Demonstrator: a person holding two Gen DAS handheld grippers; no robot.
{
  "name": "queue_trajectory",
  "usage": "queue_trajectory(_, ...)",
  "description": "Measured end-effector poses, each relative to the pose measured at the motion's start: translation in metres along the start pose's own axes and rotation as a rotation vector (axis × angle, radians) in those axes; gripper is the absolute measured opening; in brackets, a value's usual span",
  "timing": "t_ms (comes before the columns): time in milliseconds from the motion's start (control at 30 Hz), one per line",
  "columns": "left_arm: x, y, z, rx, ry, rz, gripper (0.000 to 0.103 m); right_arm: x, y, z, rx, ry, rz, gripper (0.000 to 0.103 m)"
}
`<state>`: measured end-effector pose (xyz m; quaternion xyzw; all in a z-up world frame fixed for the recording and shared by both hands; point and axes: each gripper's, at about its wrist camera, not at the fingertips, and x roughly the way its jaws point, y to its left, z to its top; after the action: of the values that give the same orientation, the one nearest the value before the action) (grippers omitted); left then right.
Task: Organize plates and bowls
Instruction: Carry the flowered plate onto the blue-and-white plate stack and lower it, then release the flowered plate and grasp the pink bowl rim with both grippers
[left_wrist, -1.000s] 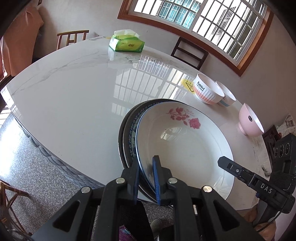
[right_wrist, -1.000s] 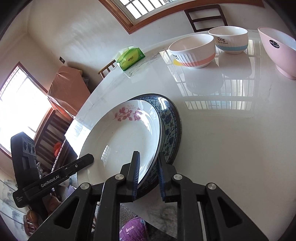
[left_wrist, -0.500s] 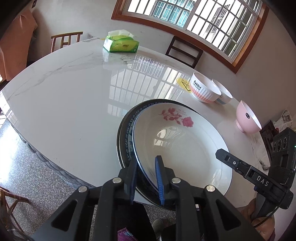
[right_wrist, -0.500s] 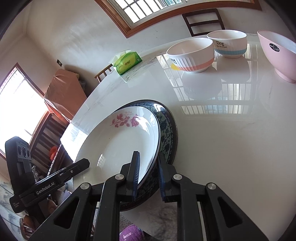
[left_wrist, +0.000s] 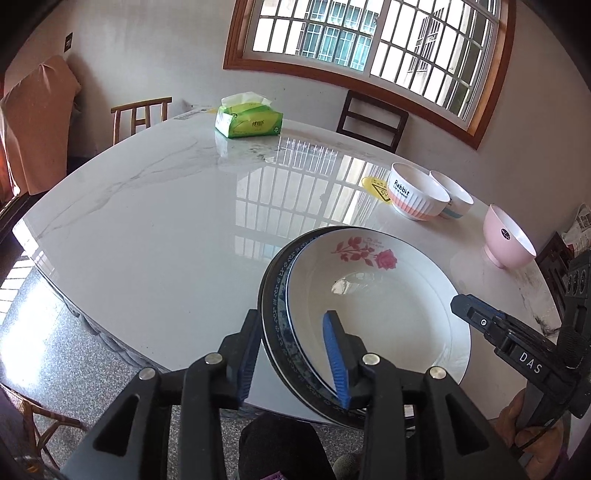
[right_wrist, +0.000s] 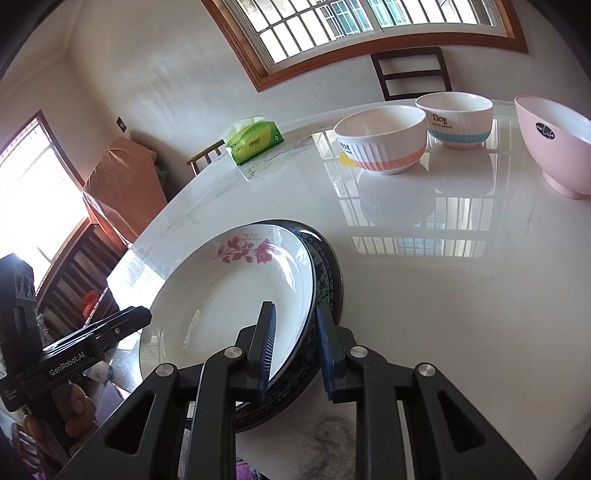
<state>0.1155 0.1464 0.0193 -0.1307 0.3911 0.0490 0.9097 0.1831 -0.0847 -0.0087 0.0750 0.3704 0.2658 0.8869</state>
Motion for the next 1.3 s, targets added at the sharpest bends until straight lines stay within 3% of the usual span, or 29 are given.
queue_trajectory(100, -0.002, -0.003, -0.001, 0.005, 0.001, -0.012, 0.035, -0.006, 0.006, 0.0, -0.065, -0.044, -0.071, 0.04)
queue_trajectory(233, -0.01, -0.014, -0.001, 0.042, -0.025, -0.034, 0.035, -0.021, -0.005, -0.001, -0.06, -0.106, -0.087, 0.043)
queue_trajectory(433, -0.018, -0.039, -0.001, 0.055, -0.062, -0.145, 0.035, -0.056, -0.048, -0.002, -0.088, -0.236, -0.278, 0.046)
queue_trajectory(633, -0.007, -0.077, -0.001, 0.01, -0.028, -0.314, 0.035, -0.092, -0.123, -0.003, 0.071, -0.309, -0.354, 0.048)
queue_trajectory(767, 0.006, -0.112, 0.002, 0.004, 0.029, -0.4, 0.035, -0.116, -0.165, -0.005, 0.168, -0.357, -0.403, 0.061)
queue_trajectory(1067, 0.04, -0.206, 0.049, 0.054, 0.138, -0.491, 0.035, -0.128, -0.241, 0.003, 0.385, -0.275, -0.292, 0.066)
queue_trajectory(1300, 0.089, -0.276, 0.112, 0.106, 0.181, -0.561, 0.035, -0.141, -0.285, 0.053, 0.449, -0.205, -0.235, 0.066)
